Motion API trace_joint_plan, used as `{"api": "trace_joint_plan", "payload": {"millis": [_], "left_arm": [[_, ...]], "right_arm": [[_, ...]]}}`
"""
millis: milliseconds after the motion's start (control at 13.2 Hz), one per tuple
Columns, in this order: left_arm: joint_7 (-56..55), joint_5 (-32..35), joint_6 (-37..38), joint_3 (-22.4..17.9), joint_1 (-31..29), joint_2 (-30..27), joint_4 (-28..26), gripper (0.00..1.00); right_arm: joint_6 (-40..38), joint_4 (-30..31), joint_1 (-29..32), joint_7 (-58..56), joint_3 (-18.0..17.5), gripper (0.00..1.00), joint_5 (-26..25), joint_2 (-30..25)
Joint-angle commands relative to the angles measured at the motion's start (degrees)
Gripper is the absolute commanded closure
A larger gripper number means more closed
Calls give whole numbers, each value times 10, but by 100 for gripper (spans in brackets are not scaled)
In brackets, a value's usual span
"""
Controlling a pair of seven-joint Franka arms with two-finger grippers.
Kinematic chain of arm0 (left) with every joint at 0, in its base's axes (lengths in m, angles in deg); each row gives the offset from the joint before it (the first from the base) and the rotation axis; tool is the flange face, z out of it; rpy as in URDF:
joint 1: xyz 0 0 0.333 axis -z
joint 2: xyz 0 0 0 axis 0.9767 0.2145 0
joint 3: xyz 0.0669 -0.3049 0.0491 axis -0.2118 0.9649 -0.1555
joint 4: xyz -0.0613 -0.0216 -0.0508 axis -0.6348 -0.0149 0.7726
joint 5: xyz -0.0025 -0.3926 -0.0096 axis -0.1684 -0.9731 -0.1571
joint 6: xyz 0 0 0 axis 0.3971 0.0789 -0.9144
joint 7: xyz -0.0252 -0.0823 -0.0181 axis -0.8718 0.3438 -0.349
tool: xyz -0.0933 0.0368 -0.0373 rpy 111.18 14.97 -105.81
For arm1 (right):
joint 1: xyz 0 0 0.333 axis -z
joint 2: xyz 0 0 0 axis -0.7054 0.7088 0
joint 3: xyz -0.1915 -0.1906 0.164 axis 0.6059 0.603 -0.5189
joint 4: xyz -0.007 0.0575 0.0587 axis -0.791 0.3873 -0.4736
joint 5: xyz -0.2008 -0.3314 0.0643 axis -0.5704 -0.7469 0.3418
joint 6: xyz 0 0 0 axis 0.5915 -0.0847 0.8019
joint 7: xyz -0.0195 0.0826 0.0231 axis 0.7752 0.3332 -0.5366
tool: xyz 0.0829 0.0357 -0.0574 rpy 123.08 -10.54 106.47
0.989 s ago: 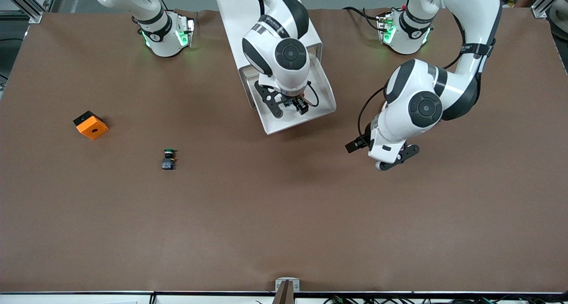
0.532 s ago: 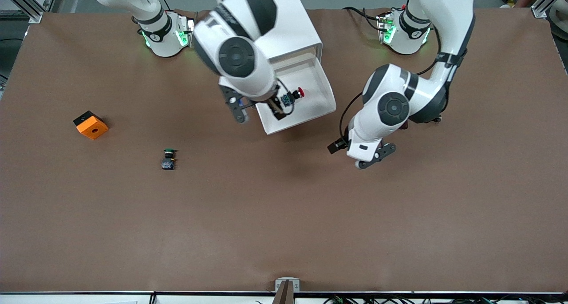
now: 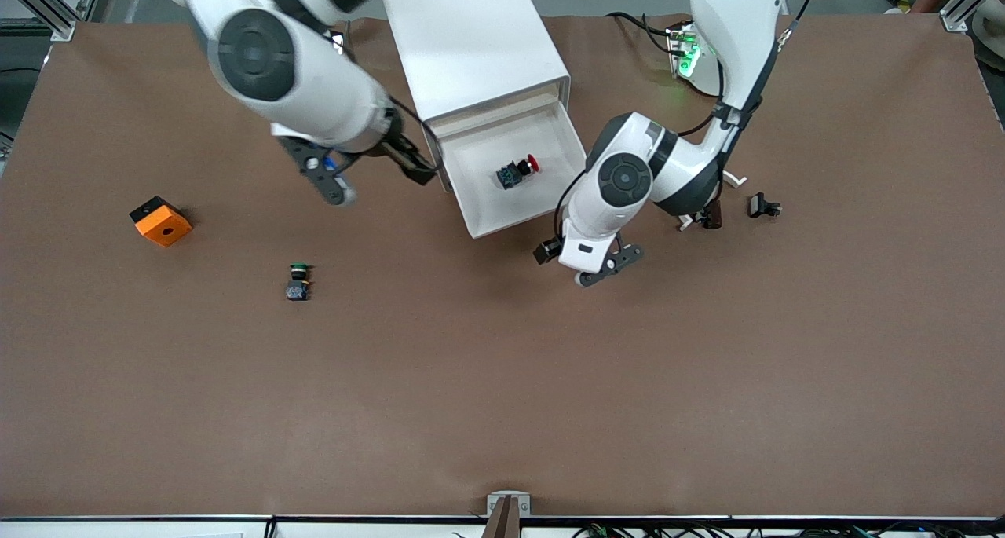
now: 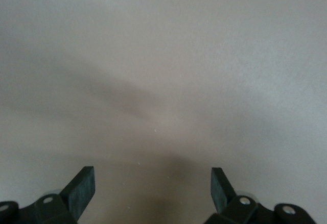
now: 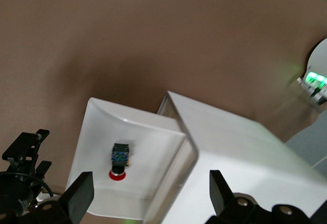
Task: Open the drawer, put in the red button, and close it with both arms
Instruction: 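Push the drawer shut with the left gripper while the right gripper withdraws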
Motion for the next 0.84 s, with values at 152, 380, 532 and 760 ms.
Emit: {"api": "trace_joint_plan", "payload": {"millis": [152,380,532,760], "left_arm": [[-47,8,33,1,34,2,7,0],[-68,3,68,23,43,3,7,0],[-89,2,94,42,46,3,7,0],[-135,2,99,84,51,5,4,0]], "right_arm": [[-69,18,134,-263,-7,0,-13,-32],[-63,45,201,-434,-7,0,-50,-40],[-38,71,247,-540,-6,0,-62,-41],[42,127,280,-671,-6,0,-102,-54]]}}
